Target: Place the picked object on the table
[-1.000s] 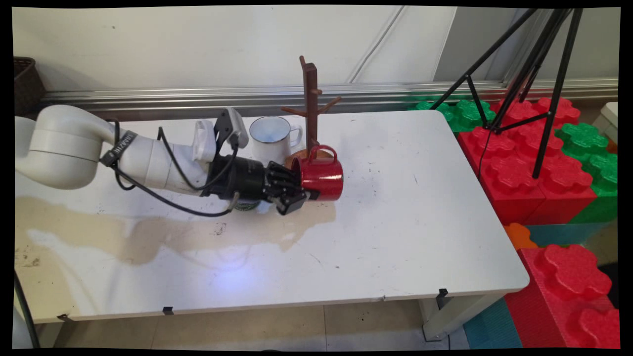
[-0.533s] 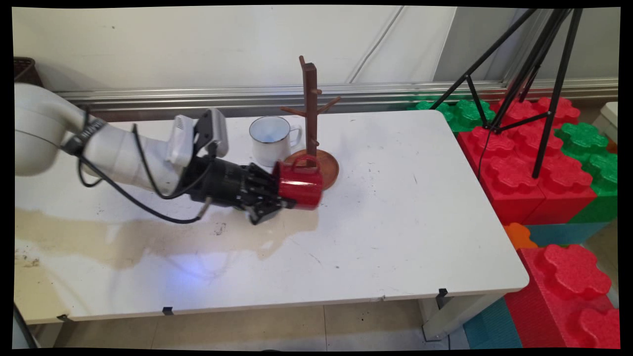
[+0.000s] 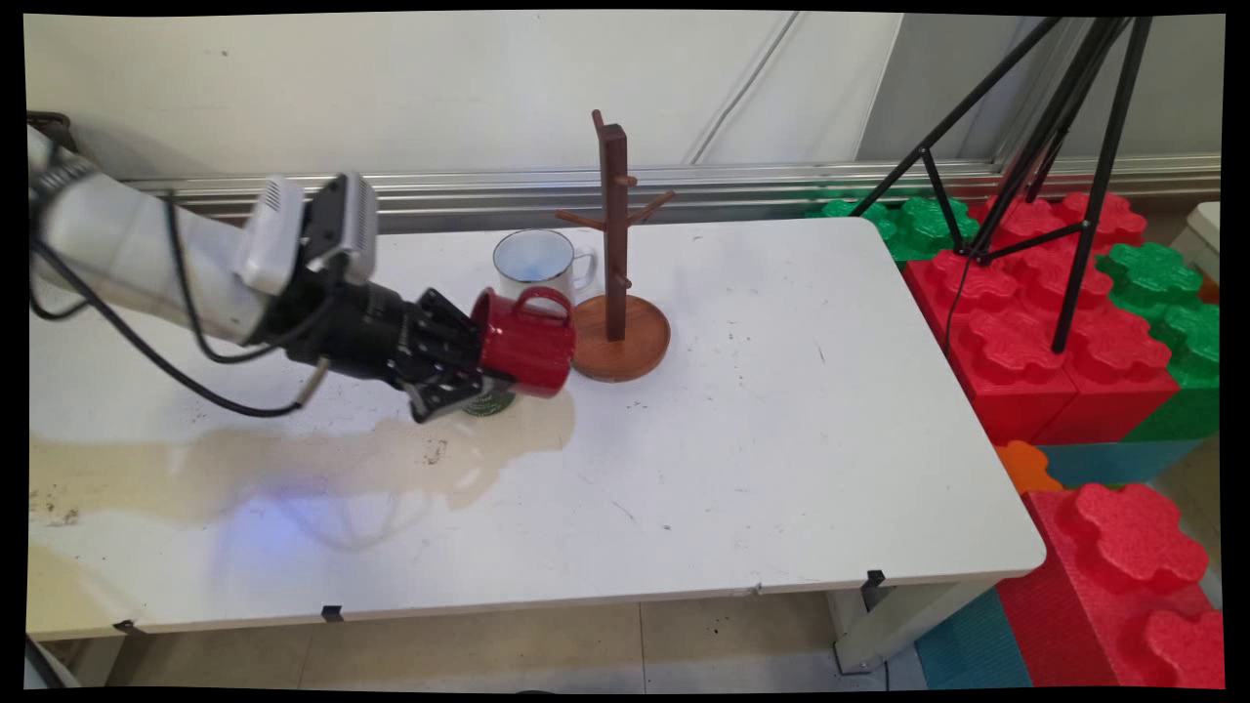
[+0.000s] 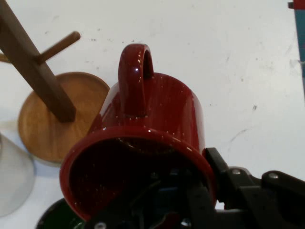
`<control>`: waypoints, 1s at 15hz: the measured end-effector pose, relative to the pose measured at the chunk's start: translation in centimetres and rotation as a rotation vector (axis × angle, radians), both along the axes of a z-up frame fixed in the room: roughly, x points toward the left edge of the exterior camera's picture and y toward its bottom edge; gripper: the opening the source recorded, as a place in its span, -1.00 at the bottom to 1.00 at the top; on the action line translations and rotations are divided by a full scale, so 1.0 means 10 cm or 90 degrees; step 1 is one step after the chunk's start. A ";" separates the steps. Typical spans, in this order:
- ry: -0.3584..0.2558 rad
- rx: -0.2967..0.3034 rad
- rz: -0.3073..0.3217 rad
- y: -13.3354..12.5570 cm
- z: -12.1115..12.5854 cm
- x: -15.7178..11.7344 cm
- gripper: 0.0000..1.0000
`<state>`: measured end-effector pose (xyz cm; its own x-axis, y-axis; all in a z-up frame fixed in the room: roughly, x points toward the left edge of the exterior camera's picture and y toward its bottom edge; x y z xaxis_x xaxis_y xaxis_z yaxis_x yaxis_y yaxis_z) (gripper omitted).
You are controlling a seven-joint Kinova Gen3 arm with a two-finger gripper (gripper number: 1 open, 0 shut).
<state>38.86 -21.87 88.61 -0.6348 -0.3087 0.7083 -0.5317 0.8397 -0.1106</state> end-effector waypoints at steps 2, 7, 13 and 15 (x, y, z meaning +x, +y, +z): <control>-0.020 -0.006 -0.017 0.05 0.18 0.07 -1.00; -0.077 0.014 -0.041 0.14 0.44 0.17 -1.00; -0.196 0.057 -0.049 0.35 0.62 0.42 -1.00; -0.233 0.073 -0.045 0.43 0.64 0.54 -1.00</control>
<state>44.27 -17.53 95.00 -0.8619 -0.3197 0.3936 -0.4152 0.8906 -0.1856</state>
